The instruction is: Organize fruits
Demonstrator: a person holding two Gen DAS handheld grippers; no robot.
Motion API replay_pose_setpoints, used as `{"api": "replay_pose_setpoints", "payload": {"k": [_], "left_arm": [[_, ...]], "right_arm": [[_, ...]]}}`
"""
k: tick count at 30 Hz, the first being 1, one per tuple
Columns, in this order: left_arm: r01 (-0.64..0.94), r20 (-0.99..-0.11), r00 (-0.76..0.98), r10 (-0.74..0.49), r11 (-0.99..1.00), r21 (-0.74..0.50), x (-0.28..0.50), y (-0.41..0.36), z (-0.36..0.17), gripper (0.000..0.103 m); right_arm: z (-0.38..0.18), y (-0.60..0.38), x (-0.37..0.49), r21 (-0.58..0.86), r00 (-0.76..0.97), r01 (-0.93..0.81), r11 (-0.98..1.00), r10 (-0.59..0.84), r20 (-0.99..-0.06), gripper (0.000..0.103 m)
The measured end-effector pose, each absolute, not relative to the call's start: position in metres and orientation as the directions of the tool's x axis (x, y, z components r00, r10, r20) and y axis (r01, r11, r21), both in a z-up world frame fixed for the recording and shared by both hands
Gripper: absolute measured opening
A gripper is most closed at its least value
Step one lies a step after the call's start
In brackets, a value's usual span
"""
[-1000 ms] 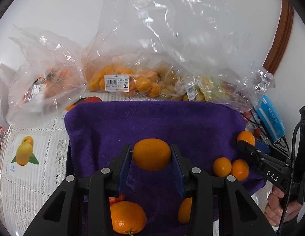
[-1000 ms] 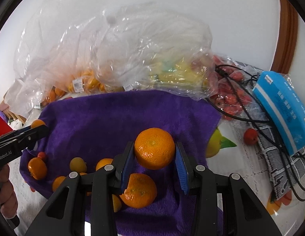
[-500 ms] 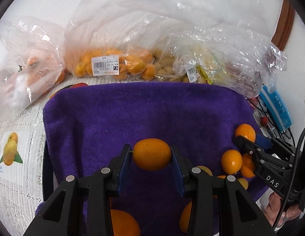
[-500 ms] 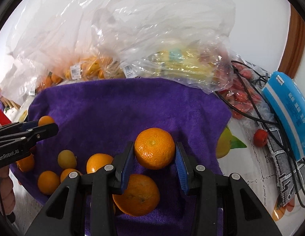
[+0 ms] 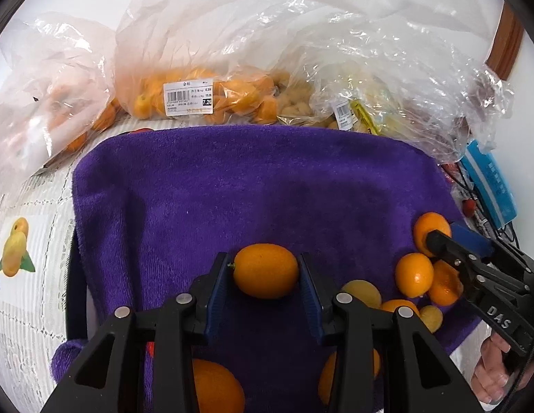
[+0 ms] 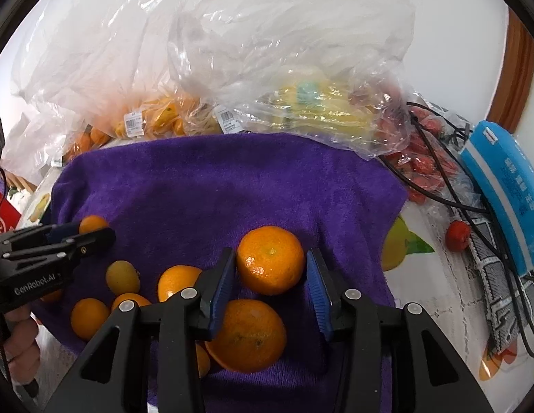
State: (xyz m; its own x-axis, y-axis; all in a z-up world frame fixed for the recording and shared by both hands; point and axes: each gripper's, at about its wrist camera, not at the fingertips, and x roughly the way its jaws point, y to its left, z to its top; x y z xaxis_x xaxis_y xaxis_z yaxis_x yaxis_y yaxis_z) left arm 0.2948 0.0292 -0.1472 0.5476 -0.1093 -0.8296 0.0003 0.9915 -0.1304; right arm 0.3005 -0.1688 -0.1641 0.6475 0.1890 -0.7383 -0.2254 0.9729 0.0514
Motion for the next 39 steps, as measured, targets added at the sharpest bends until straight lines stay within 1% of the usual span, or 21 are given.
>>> {"api": "replay_pose_setpoints", "payload": {"k": [1, 3, 4, 8, 9, 12, 15, 16, 17, 20, 24, 28, 31, 34, 38, 39], "left_arm": [[-0.006, -0.833, 0.545, -0.098, 0.993, -0.121, 0.295, 0.029, -0.146, 0.041], [-0.010, -0.832, 0.547, -0.093, 0.993, -0.117, 0.290, 0.030, -0.139, 0.044], [-0.010, -0.830, 0.550, -0.095, 0.993, -0.120, 0.288, 0.029, -0.136, 0.047], [0.002, -0.807, 0.579, -0.116, 0.990, -0.141, 0.268, 0.026, -0.115, 0.051], [0.002, -0.800, 0.588, -0.119, 0.989, -0.145, 0.263, 0.025, -0.110, 0.054], [0.001, -0.792, 0.600, -0.119, 0.989, -0.147, 0.246, 0.019, -0.095, 0.056], [0.004, -0.780, 0.617, -0.110, 0.991, -0.136, 0.226, 0.014, -0.077, 0.066], [0.008, -0.775, 0.623, -0.108, 0.991, -0.131, 0.219, 0.012, -0.071, 0.070], [0.010, -0.769, 0.630, -0.106, 0.992, -0.128, 0.213, 0.011, -0.065, 0.071], [0.010, -0.751, 0.651, -0.108, 0.991, -0.133, 0.191, 0.010, -0.049, 0.073], [0.003, -0.736, 0.669, -0.105, 0.990, -0.139, 0.169, 0.008, -0.034, 0.074], [-0.009, -0.721, 0.689, -0.081, 0.993, -0.120, 0.148, 0.005, -0.020, 0.074], [-0.020, -0.709, 0.703, -0.053, 0.995, -0.094, 0.135, 0.003, -0.012, 0.074], [-0.032, -0.696, 0.717, -0.036, 0.996, -0.084, 0.124, 0.003, -0.004, 0.075], [-0.049, -0.682, 0.731, -0.025, 0.995, -0.089, 0.110, 0.006, 0.001, 0.075], [-0.050, -0.681, 0.732, -0.026, 0.995, -0.091, 0.107, 0.007, 0.002, 0.076]], "right_arm": [[-0.160, -0.170, 0.298, 0.057, 0.654, -0.219, 0.974, 0.190, -0.733, 0.050], [-0.151, -0.173, 0.291, 0.063, 0.672, -0.206, 0.977, 0.188, -0.717, 0.053], [-0.146, -0.174, 0.288, 0.065, 0.680, -0.201, 0.977, 0.187, -0.709, 0.054], [-0.126, -0.175, 0.270, 0.057, 0.705, -0.190, 0.980, 0.177, -0.687, 0.056], [-0.121, -0.176, 0.264, 0.053, 0.710, -0.186, 0.981, 0.172, -0.683, 0.057], [-0.107, -0.176, 0.247, 0.053, 0.729, -0.176, 0.983, 0.166, -0.664, 0.057], [-0.092, -0.180, 0.226, 0.075, 0.748, -0.154, 0.985, 0.166, -0.642, 0.059], [-0.088, -0.182, 0.221, 0.088, 0.748, -0.151, 0.985, 0.172, -0.641, 0.064], [-0.084, -0.184, 0.215, 0.100, 0.744, -0.145, 0.984, 0.176, -0.645, 0.066], [-0.071, -0.190, 0.197, 0.111, 0.737, -0.130, 0.985, 0.171, -0.654, 0.067], [-0.056, -0.194, 0.169, 0.070, 0.746, -0.094, 0.993, 0.116, -0.656, 0.067], [-0.047, -0.199, 0.148, 0.104, 0.731, -0.092, 0.990, 0.138, -0.668, 0.067], [-0.040, -0.196, 0.133, 0.068, 0.740, -0.098, 0.993, 0.118, -0.662, 0.067], [-0.036, -0.194, 0.118, 0.047, 0.751, -0.110, 0.993, 0.114, -0.651, 0.081], [-0.030, -0.196, 0.102, 0.036, 0.768, -0.120, 0.992, 0.116, -0.630, 0.087], [-0.029, -0.196, 0.098, 0.037, 0.771, -0.119, 0.992, 0.116, -0.626, 0.088]]}}
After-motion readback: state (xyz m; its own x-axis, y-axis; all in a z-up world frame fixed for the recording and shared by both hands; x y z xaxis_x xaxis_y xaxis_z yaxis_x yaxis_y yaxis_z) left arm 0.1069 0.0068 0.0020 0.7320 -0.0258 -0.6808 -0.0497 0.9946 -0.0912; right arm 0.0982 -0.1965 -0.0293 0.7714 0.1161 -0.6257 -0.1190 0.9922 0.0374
